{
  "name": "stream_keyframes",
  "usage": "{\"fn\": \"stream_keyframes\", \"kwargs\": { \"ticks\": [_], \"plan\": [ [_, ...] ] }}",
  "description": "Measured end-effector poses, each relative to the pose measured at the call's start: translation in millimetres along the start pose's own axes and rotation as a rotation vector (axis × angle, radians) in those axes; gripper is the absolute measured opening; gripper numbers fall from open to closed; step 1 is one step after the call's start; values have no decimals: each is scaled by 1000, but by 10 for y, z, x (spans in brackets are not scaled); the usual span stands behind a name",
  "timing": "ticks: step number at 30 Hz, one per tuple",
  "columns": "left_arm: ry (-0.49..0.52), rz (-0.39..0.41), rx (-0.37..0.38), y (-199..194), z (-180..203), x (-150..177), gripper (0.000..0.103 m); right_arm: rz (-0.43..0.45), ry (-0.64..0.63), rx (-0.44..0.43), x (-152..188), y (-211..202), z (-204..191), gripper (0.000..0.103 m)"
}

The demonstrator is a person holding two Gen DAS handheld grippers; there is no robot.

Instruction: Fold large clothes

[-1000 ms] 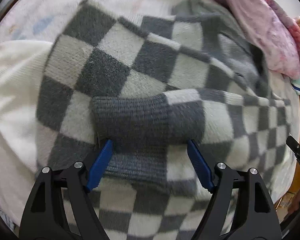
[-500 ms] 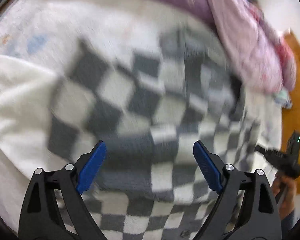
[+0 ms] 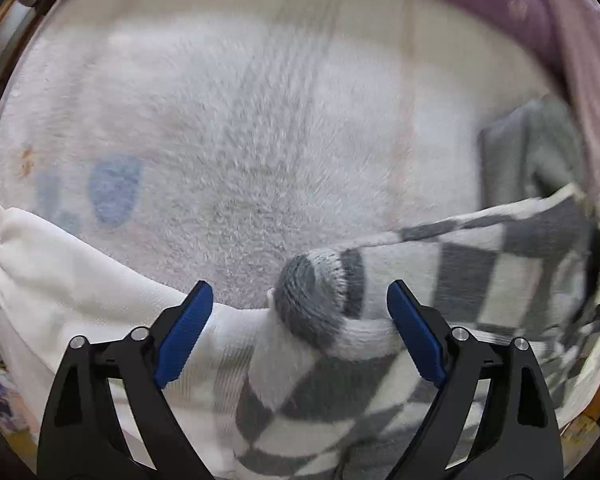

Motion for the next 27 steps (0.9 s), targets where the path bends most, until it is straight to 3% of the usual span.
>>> {"fn": "stream_keyframes", "kwargs": {
  "ticks": [1,2,3,4,6,10,15,19,24,27],
  "plan": [
    [9,-9,-18,35,3,-10,78,-15,-4,6,-4,52,-4,46],
    [13,-5,-11,40,11,-16,67,-18,-8,8,-6,82,-7,44],
    [19,-1,-3,29,26,-18,56,-21,-14,5,-11,108,-16,31],
    [44,6,24,-10,80,-14,33,-13,-16,3,-8,113,-20,22],
    [108,48,-17,-120,178,30,24,22,-43,17,29,64,-45,19],
    [134,123,-11,-367,187,168,21,108,-78,12,201,-173,-76,17],
    [153,253,47,-961,111,541,20,216,-113,-72,546,-621,-54,17],
    [142,330,98,-1421,177,973,20,282,-146,-152,919,-1007,-25,16],
    [124,386,69,-1745,199,1532,20,310,-188,-235,1400,-1376,-12,16],
    [51,394,65,-1857,28,2016,19,306,-206,-275,1712,-1587,118,16]
  ]
}}
Point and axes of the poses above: each gripper's, at about its wrist camera, not at the fingertips, and y roughly the way its jaws point, z to its right, x to its underside, the point moved 2 cm from there along y, roughly the way its jaws point, and after that the axes turned 1 degree about -x, right-handed, at the moved point
